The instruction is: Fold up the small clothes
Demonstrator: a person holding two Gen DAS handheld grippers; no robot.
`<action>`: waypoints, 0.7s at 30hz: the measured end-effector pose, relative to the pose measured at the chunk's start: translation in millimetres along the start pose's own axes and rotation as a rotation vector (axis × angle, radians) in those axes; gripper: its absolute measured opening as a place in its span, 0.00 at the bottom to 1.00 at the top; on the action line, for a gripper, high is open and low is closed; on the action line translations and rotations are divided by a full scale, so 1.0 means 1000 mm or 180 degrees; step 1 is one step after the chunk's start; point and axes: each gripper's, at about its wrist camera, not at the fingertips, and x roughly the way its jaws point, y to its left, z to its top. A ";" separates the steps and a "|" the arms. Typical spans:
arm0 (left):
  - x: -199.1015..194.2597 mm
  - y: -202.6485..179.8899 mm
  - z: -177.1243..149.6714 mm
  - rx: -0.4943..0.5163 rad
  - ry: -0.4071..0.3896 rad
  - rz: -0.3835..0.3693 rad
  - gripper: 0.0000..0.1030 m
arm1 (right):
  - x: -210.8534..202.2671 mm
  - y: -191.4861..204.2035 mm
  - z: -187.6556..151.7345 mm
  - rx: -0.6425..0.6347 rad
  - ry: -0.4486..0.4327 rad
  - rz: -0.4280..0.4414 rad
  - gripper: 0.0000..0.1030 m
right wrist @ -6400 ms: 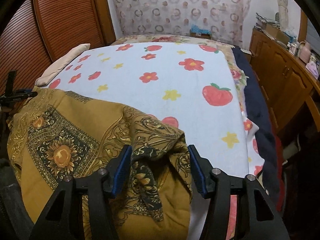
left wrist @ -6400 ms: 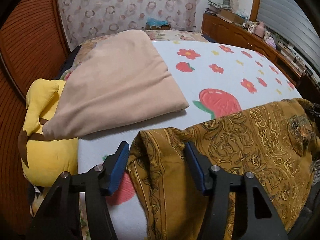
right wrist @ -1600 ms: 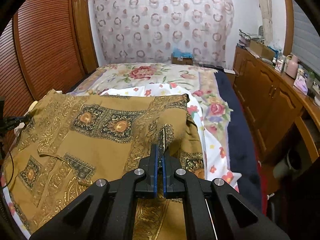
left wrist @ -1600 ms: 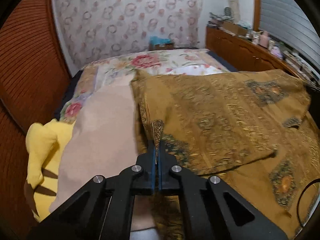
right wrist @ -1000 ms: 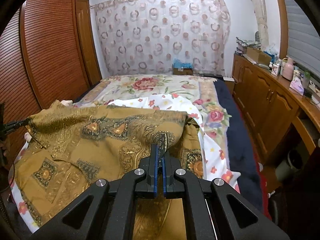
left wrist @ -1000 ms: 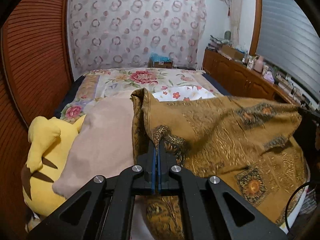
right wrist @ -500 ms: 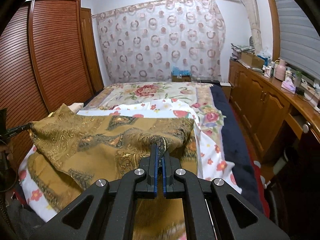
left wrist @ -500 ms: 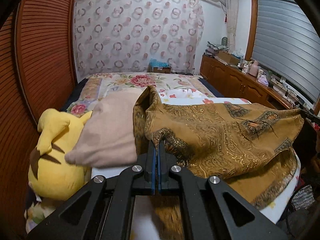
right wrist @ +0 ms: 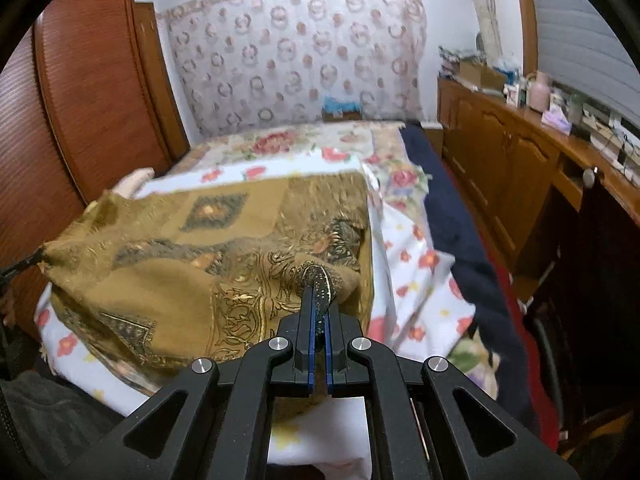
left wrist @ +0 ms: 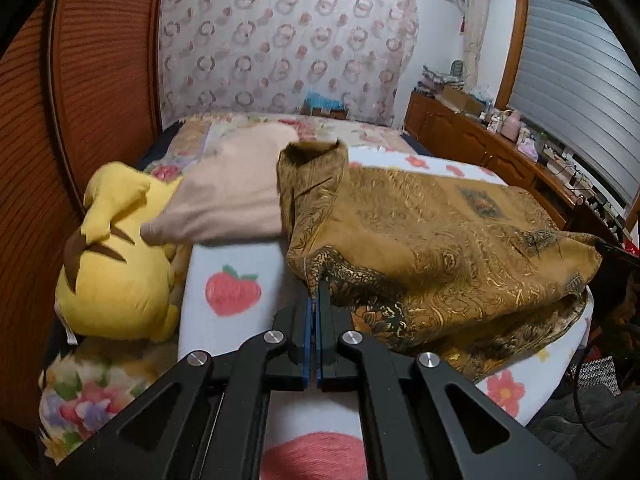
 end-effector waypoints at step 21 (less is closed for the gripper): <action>-0.009 0.001 -0.004 0.0090 0.0212 0.0007 0.22 | 0.012 -0.005 0.023 -0.0086 0.0212 -0.0051 0.05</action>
